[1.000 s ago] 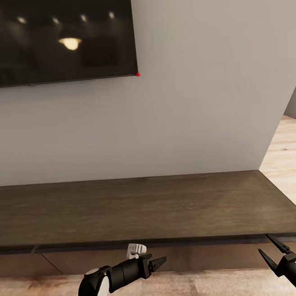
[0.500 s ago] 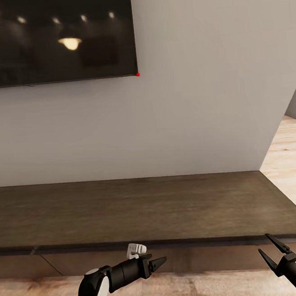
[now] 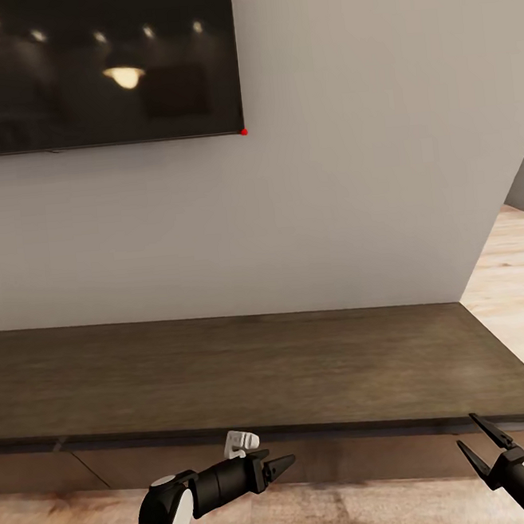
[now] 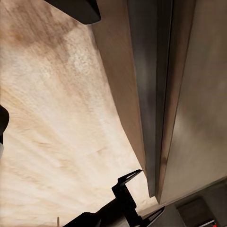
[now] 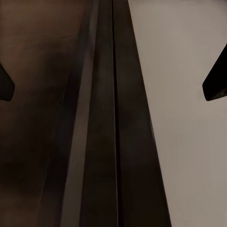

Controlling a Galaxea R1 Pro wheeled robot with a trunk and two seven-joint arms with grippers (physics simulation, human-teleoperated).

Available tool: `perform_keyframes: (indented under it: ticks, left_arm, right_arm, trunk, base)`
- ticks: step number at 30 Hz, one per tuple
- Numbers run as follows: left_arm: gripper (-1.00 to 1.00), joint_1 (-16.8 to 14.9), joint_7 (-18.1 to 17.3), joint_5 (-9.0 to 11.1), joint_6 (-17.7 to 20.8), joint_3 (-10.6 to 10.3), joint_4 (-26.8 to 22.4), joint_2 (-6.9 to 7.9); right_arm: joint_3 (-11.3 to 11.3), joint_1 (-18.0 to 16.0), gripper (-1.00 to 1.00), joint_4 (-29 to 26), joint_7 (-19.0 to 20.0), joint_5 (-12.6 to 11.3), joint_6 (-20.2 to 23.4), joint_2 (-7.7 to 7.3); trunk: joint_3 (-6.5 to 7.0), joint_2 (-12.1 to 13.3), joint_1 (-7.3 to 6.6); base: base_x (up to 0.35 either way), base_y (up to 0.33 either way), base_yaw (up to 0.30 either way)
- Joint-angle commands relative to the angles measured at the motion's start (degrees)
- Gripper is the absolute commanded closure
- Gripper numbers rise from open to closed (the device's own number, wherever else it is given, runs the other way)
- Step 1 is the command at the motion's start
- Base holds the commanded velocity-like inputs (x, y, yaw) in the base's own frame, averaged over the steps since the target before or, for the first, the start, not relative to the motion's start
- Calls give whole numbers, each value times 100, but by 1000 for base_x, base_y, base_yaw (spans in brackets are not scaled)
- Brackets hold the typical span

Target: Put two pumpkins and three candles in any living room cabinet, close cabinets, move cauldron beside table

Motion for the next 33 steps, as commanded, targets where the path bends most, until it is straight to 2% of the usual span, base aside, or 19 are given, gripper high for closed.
perform_keyframes:
  ticks: [1, 8, 9, 33]
  left_arm:
    - [-100, -2, 1, 33, 40, 1, 0, -1]
    - [-100, -2, 1, 33, 40, 1, 2, -1]
    - [-100, -2, 1, 33, 40, 1, 3, -1]
    - [-100, -2, 1, 33, 40, 1, 5, -1]
  right_arm:
    - [9, -2, -100, 4, 6, -33, 42, -3]
    - [9, -2, -100, 5, 6, -34, 42, -1]
    - [9, -2, 100, 5, 6, -33, 42, -3]
    - [9, -3, 100, 4, 6, -33, 42, -6]
  trunk:
    - [-5, -2, -1]
    - [-5, -2, -1]
    - [-5, -2, -1]
    - [-5, -2, -1]
  base:
    - [0, 0, 0]
    - [0, 0, 0]
    - [0, 0, 0]
    - [0, 0, 0]
